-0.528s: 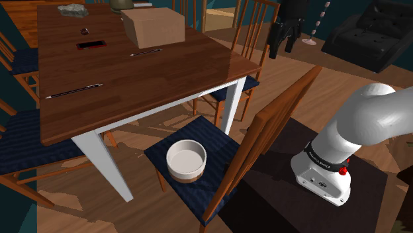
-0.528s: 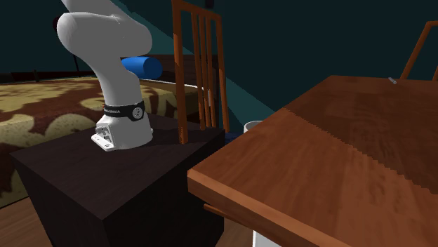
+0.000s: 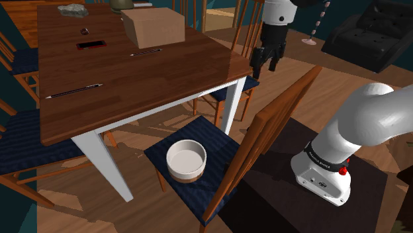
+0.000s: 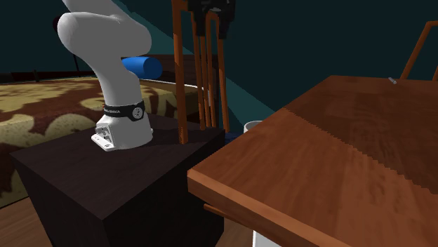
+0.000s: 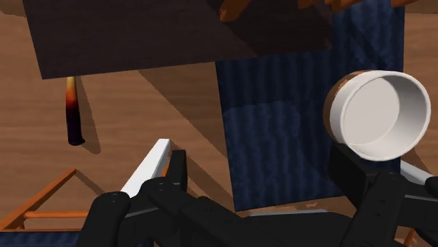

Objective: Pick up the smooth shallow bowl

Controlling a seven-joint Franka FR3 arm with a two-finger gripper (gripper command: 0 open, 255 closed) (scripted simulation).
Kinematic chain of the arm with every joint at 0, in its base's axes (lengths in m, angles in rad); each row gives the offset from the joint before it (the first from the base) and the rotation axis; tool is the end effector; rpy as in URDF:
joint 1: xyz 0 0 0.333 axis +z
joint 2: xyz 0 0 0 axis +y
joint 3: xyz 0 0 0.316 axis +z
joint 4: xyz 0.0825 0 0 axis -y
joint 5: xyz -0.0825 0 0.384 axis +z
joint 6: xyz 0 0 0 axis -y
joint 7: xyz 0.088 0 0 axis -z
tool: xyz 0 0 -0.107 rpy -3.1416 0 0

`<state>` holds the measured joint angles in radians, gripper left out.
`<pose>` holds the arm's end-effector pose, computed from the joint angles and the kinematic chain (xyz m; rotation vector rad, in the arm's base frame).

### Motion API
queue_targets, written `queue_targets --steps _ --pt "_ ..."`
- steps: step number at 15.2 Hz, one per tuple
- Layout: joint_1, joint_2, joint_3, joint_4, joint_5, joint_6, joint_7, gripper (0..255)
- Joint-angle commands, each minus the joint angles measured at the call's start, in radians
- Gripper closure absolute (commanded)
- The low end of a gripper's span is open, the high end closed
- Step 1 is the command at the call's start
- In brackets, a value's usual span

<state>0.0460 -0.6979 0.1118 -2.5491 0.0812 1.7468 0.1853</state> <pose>0.3237 0.0612 0.4839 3.1254 -0.1186 -0.1667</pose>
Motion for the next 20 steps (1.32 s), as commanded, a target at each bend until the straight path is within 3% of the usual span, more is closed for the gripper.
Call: queue_targets --steps 1,13,20 --pt "0.014 0.028 0.027 -0.034 0.021 0.067 0.025 0" --pt "0.079 0.363 0.198 -0.116 0.103 0.505 0.178 0" --pt "0.089 0.655 0.284 -0.062 0.035 0.749 0.319 0"
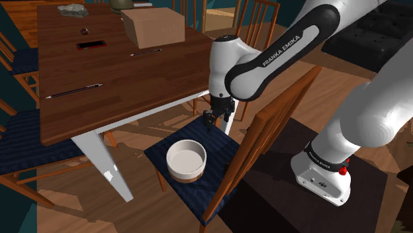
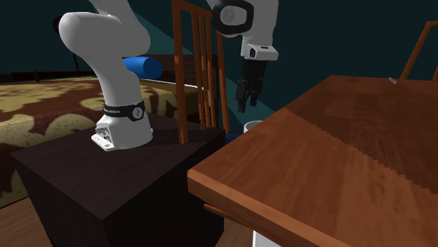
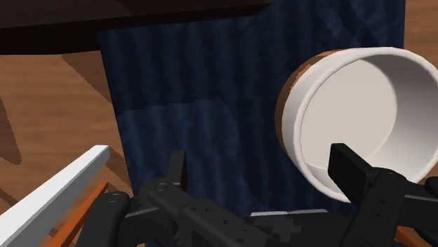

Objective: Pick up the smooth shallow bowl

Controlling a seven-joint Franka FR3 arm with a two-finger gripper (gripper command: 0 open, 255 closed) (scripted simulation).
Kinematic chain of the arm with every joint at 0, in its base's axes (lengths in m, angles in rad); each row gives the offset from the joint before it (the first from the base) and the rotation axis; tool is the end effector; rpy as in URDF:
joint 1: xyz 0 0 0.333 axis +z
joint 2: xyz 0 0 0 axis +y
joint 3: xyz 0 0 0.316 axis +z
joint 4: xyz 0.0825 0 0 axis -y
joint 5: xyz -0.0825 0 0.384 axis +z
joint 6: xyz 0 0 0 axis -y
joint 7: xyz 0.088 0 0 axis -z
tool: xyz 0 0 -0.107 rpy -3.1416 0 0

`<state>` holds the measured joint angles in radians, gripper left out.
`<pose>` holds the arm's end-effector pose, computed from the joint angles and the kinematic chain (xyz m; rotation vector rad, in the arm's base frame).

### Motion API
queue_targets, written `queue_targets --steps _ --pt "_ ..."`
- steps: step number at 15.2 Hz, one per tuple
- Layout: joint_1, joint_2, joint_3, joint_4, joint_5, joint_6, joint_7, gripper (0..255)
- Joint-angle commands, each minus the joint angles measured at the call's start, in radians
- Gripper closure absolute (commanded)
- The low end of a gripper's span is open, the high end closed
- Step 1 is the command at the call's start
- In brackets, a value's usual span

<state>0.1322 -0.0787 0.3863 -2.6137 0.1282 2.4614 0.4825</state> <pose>0.3692 0.2078 0.2704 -3.1325 0.1083 0.1423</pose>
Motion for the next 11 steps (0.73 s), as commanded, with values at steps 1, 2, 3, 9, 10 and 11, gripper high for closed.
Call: queue_targets --steps 1,2,3,9,10,11 --pt "0.005 0.081 0.017 0.017 -0.036 0.066 0.05 0" --pt "0.01 0.127 0.021 0.032 -0.063 0.095 0.08 0" --pt "0.016 0.172 0.022 0.049 -0.093 0.122 0.112 0" --pt "0.096 0.397 -0.031 0.151 -0.249 0.237 0.266 0" --pt "0.102 0.412 -0.039 0.153 -0.259 0.249 0.272 0" --pt "0.108 0.427 -0.047 0.156 -0.269 0.261 0.279 0"
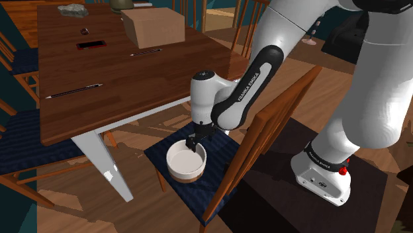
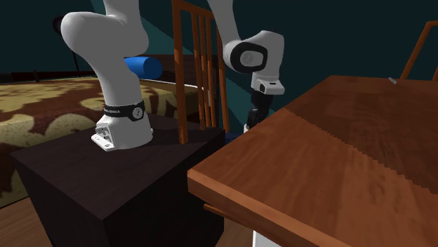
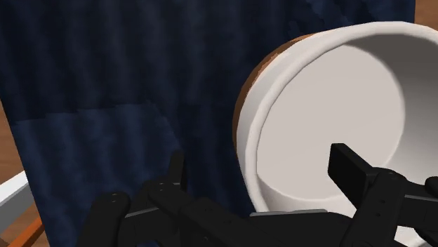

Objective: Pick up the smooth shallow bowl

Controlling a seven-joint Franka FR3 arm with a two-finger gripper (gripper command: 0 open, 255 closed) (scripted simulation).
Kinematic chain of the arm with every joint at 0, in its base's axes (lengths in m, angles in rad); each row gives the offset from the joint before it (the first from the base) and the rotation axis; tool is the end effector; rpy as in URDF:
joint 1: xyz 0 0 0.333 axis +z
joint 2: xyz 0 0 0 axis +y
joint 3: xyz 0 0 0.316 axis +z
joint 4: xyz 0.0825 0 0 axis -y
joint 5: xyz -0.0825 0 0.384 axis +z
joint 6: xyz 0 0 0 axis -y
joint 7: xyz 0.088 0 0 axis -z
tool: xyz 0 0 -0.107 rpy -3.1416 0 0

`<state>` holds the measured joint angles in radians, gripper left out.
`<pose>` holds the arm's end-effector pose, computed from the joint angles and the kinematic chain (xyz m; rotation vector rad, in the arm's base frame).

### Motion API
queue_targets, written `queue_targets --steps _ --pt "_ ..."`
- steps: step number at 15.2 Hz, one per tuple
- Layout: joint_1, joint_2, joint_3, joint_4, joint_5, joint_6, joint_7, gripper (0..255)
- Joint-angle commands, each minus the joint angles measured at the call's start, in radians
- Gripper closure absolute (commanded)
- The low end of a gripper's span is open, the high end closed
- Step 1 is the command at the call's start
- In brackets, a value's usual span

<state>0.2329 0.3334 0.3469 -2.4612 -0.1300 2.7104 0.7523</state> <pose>0.3863 0.2706 0.1677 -3.1248 0.1045 0.1309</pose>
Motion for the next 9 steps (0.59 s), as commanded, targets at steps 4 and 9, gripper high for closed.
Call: queue_targets --steps 4,9 --pt "0.032 0.076 -0.04 0.017 -0.047 0.058 0.033 0" --pt "0.036 0.088 -0.047 0.023 -0.053 0.064 0.035 255"
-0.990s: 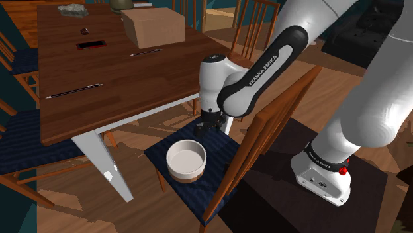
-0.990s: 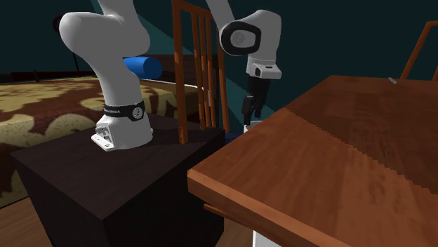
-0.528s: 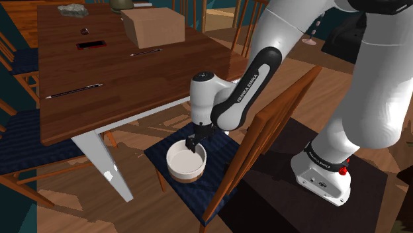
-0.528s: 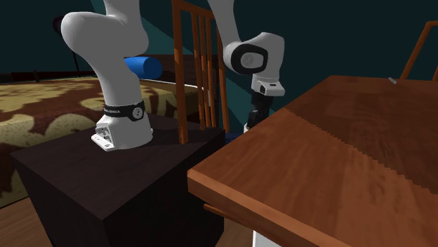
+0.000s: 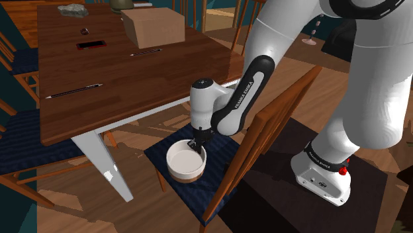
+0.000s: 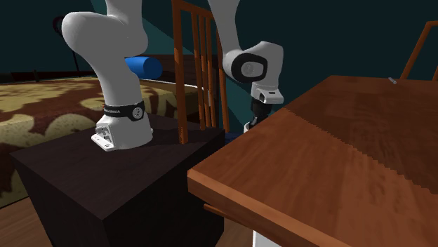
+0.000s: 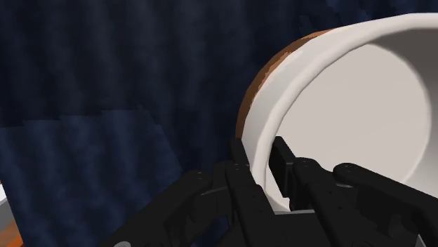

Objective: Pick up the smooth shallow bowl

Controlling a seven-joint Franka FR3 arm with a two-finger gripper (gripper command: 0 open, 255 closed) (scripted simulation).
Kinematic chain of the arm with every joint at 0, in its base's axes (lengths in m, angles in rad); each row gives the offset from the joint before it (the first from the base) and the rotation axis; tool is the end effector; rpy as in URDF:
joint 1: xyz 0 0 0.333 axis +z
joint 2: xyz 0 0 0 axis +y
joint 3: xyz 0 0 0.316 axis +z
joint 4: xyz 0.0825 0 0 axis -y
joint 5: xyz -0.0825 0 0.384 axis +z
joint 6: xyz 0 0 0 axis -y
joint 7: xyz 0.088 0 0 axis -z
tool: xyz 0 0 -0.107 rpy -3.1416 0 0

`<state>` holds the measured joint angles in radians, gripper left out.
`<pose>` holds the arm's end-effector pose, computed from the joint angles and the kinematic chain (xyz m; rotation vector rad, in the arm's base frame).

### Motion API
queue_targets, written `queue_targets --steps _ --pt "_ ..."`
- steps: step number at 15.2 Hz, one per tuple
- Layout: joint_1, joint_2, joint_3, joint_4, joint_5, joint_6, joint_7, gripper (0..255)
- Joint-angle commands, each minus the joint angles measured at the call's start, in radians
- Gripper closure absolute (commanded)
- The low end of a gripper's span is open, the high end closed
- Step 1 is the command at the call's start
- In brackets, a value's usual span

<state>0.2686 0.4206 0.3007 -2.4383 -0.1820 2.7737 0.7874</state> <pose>0.3873 0.2716 0.1381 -3.1246 0.1048 0.1299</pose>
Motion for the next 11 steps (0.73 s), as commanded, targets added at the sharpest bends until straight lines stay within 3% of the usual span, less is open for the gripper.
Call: queue_targets --steps 1,7,11 --pt "0.0 0.001 -0.001 0.001 -0.001 0.0 0.0 255" --pt "0.0 -0.003 0.001 -0.004 0.001 0.001 0.001 255" --pt "-0.026 -0.063 0.035 -0.018 0.035 -0.045 -0.022 255"
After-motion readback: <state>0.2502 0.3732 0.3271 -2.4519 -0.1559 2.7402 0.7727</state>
